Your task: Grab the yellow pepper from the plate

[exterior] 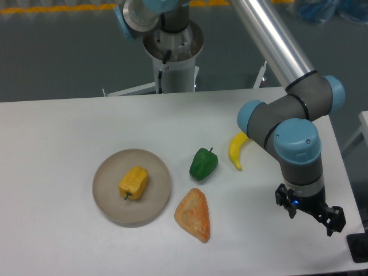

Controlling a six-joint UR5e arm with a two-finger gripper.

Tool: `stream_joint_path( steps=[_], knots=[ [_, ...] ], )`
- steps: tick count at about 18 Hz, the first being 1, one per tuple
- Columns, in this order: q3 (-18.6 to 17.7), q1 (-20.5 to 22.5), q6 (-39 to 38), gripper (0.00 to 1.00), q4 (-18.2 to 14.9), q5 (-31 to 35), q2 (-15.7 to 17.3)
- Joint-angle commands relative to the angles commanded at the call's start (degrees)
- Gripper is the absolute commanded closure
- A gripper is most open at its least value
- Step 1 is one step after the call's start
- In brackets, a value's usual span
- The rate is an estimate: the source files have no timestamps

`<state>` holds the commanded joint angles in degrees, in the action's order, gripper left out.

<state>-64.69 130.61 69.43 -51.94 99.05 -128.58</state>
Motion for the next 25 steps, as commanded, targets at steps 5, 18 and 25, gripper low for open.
stream_joint_path(
  steps=[5, 18, 25],
  knots=[
    [-0.61, -0.09, -0.53, 0.00, 0.09, -0.09, 0.00],
    [-12.28, -2.63, -9.91, 0.00, -3.41, -1.31, 13.16],
    [-22.30, -7.19, -25.45, 0.00, -13.26, -12.54, 23.54]
  ],
)
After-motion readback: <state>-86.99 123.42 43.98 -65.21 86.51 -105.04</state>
